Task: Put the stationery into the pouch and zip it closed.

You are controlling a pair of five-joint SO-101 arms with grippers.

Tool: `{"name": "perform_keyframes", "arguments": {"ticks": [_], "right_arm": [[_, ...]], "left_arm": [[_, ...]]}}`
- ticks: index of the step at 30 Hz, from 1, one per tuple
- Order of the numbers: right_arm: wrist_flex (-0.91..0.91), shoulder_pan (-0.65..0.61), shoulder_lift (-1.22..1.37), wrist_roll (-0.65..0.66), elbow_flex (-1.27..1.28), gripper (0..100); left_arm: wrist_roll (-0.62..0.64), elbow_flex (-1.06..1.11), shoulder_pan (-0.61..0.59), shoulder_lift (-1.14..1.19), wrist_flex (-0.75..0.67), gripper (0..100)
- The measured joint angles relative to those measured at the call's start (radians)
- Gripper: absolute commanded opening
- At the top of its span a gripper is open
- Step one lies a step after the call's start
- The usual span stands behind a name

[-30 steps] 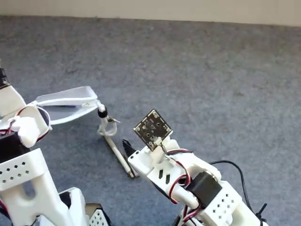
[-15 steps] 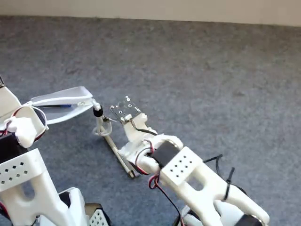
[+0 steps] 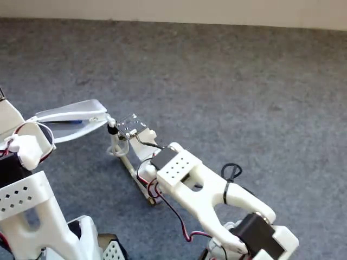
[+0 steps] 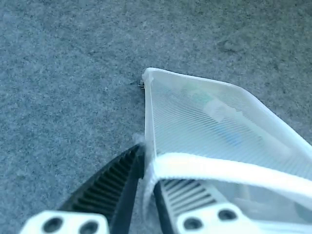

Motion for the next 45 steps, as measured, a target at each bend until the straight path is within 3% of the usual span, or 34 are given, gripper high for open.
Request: {"name": "perform_keyframes", "arguments": {"ticks": [17,22,32,45], "right_arm": [[-0.087,-0.02,0.193,-0.003,-0.035,15.0],[-0.087,-0.018,0.195,-0.003,-0.035,0.5],[-0.037,-0.015,0.193,-0.003,-0.037,0.3],[0.063,-0.018,-0.21,0.0,0.04,0.3]], "left_arm": [[0.0,0.0,0.0,0.0,0.0,1],[0.0,0.0,0.0,0.0,0.0,1],[0.0,0.0,0.0,0.0,0.0,1],[0.0,0.0,0.0,0.0,0.0,1]]}}
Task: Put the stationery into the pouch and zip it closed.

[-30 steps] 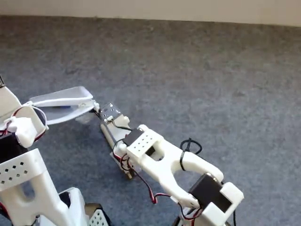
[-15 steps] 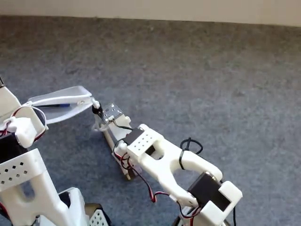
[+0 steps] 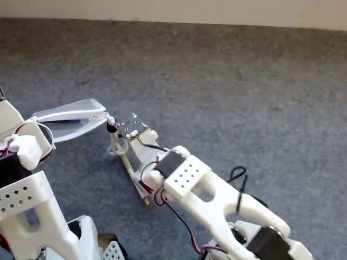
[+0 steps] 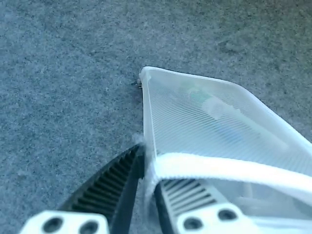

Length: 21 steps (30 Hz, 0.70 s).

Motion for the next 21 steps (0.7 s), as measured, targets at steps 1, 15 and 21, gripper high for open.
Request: {"name": "perform_keyframes", "arguments": {"ticks": [1,15,21], "right_arm": [[0.0,0.0,-0.038,0.0,0.011,0.3],[0.0,-0.002,-0.468,0.0,0.091,0.3],[-0.015,-0.002,-0.569,0.0,0.092,0.3]], "left_arm": [[0.0,0.0,0.0,0.0,0.0,1],[-0.002,0.0,0.112,0.0,0.0,1],[-0.002,0.0,0.169,0.0,0.0,1]]}}
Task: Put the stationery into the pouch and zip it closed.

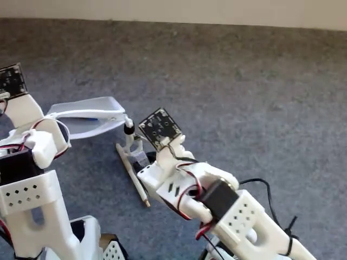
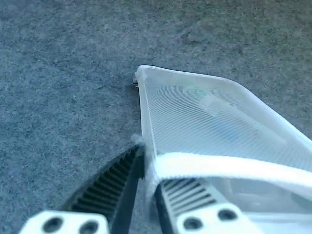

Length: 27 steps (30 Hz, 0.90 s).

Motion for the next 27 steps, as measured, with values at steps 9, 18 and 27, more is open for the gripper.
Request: {"name": "perform_keyframes", "arguments": {"ticks": [9,18,27], "right_arm": [[-0.15,0.0,-0.12,0.0,0.0,0.3],[-0.497,0.0,-0.133,0.0,0.141,0.3],[-1.01,0.0,-0.133,0.0,0.359,0.3]], "left_arm": [[-0.029,0.0,0.075,0.0,0.0,1],[-0.029,0.0,0.075,0.0,0.0,1],[-0.029,0.0,0.075,0.0,0.0,1]]}}
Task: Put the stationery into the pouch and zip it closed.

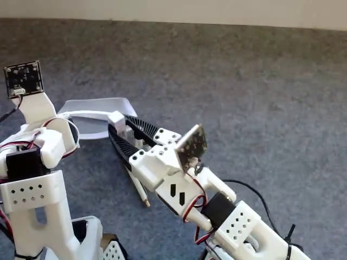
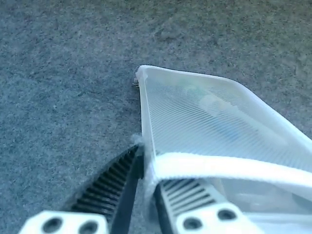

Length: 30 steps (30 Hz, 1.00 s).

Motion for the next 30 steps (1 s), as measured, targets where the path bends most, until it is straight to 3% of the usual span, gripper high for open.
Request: {"name": "perform_keyframes", "arguments": {"ticks": [11,21,30], "right_arm": [[-0.33,-0.002,0.035,0.0,0.035,0.3],[-0.74,-0.015,0.407,0.0,0.035,0.3],[-0.988,-0.017,0.694,0.0,0.035,0.3]], "left_arm": [[0.0,0.0,0.0,0.0,0.0,1],[0.0,0.0,0.0,0.0,0.0,1],[0.0,0.0,0.0,0.0,0.0,1]]}}
